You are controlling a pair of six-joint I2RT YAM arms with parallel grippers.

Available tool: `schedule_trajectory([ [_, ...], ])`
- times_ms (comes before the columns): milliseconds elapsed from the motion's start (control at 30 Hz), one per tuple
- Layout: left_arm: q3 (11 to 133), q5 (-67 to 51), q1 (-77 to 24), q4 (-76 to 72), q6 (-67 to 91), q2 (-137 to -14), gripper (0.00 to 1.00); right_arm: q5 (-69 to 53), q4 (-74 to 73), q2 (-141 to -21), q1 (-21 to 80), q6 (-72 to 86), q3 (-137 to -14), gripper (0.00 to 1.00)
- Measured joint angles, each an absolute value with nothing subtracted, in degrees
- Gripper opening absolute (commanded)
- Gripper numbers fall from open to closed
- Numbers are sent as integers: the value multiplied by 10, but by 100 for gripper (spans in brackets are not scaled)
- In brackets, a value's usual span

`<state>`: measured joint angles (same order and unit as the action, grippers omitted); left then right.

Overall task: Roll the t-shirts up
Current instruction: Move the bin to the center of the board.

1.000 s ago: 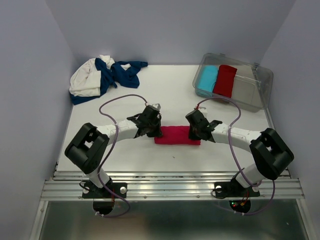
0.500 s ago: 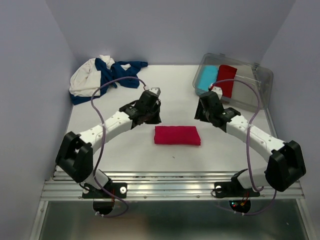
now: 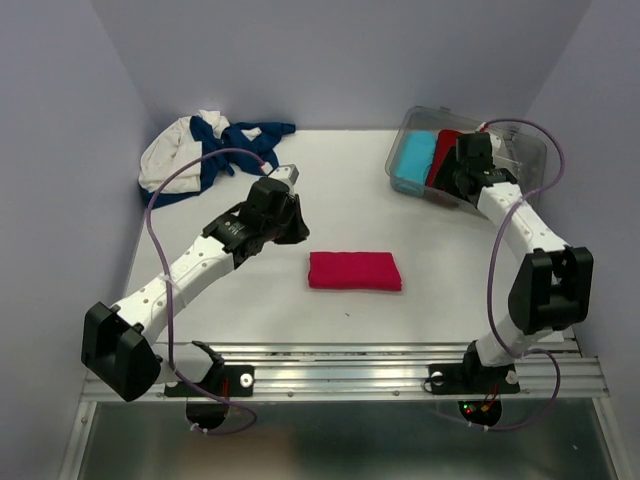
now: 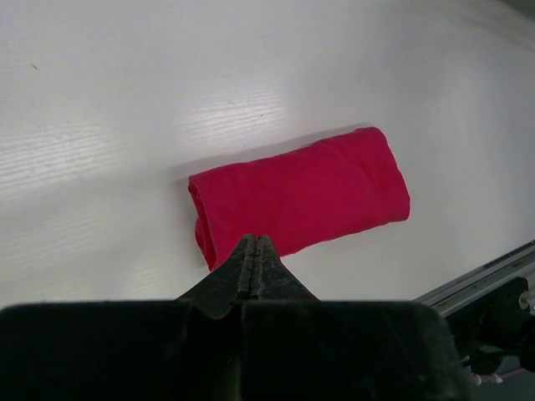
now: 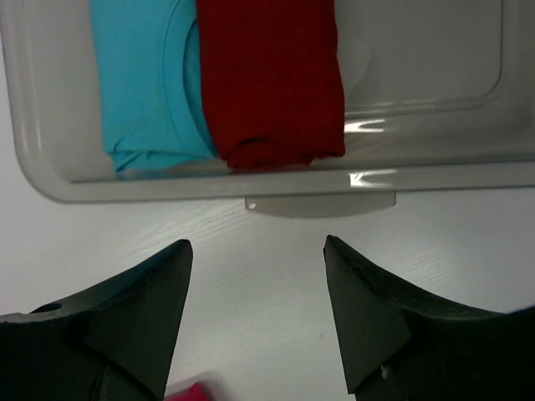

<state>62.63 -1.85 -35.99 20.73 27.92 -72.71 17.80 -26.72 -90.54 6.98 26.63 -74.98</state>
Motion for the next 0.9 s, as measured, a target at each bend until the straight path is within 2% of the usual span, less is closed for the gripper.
schedule_trajectory([
  [267, 594, -50, -360, 199, 288, -739, 0, 137, -266, -1035, -45, 259, -856, 74],
  [467, 581, -67, -359, 183, 291, -740, 0, 126, -268, -1073, -80, 259, -862, 75],
  [600, 576, -72, -359, 180, 291, -740, 0, 112, -260, -1071, -79, 261, -836, 76],
  [900, 566, -86, -359, 161, 290, -742, 0, 80, -233, -1004, -78, 270, -695, 77],
])
